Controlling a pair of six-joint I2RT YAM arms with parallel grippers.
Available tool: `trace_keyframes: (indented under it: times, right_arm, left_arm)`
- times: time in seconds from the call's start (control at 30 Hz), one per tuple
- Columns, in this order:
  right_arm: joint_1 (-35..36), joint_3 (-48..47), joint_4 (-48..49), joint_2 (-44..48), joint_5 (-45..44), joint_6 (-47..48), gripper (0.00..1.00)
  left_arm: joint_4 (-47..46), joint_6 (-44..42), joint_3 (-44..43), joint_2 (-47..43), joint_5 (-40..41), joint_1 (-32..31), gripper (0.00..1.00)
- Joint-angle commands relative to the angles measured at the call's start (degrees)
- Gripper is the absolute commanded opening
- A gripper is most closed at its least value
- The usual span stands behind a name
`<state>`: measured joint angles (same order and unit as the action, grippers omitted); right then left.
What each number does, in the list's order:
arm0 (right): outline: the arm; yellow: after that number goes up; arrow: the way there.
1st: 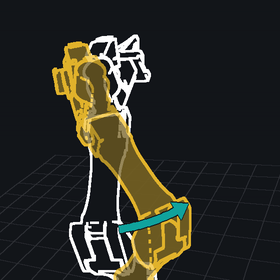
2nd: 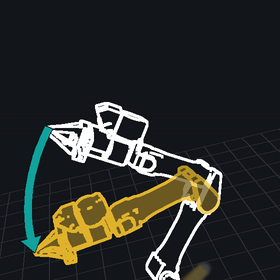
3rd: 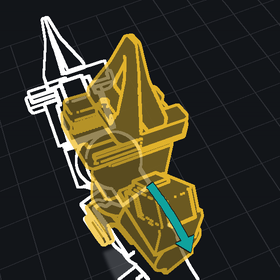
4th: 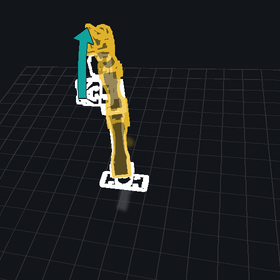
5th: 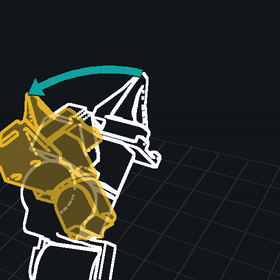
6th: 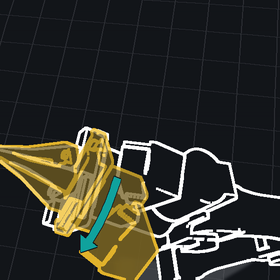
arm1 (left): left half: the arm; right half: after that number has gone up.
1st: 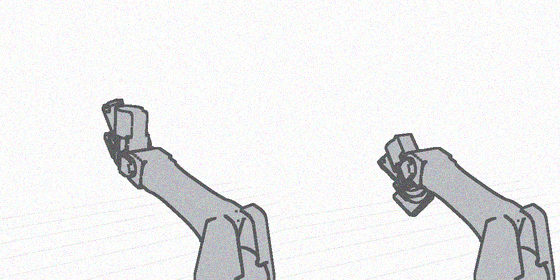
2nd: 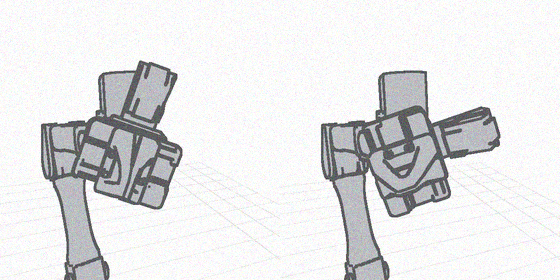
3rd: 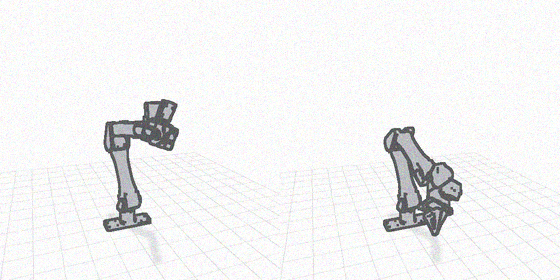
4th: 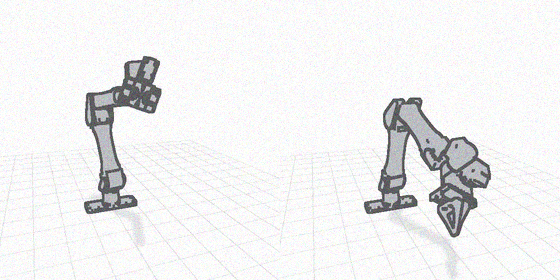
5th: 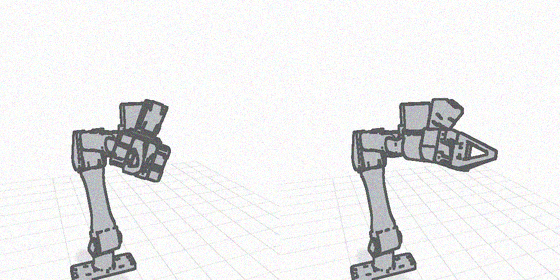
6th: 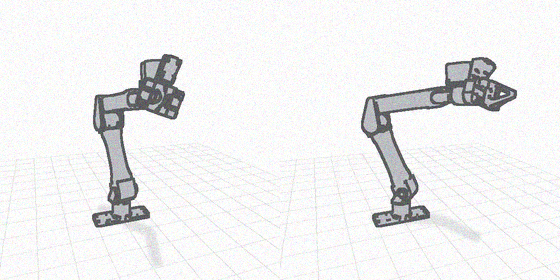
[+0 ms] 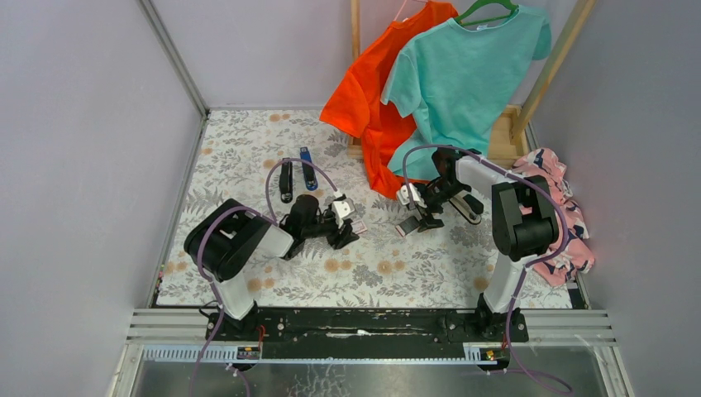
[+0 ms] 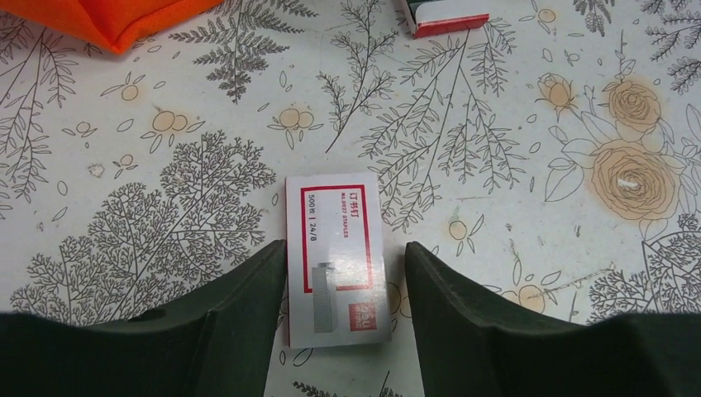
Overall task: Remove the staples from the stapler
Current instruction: Close the staple box with the staple.
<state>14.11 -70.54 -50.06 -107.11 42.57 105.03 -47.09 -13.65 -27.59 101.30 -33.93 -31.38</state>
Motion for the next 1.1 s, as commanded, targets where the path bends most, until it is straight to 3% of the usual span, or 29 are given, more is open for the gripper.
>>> trace_keyframes:
  times: [0.0, 0.23, 0.63, 1.07]
  right_arm:
    - [0.9, -0.1, 1.4, -0.3, -0.8, -1.0, 0.92]
    - [1.1, -0.8, 1.4, -1.0, -1.0, -1.5, 0.91]
    - [2.9, 1.5, 3.7, -1.3, -3.9, -2.4, 0.87]
    - [3.8, 3.6, 3.8, -0.9, -5.8, -4.0, 0.68]
  left_arm:
    - [3.3, -2.9, -0.9, 0.1, 1.1, -1.0, 0.59]
    - [6.0, -5.0, -1.7, 0.0, -0.7, -2.2, 0.53]
    - [8.5, -6.5, -2.3, -0.3, -2.4, -3.7, 0.52]
    - [7.3, -5.2, -2.7, 0.9, -4.1, -4.9, 0.52]
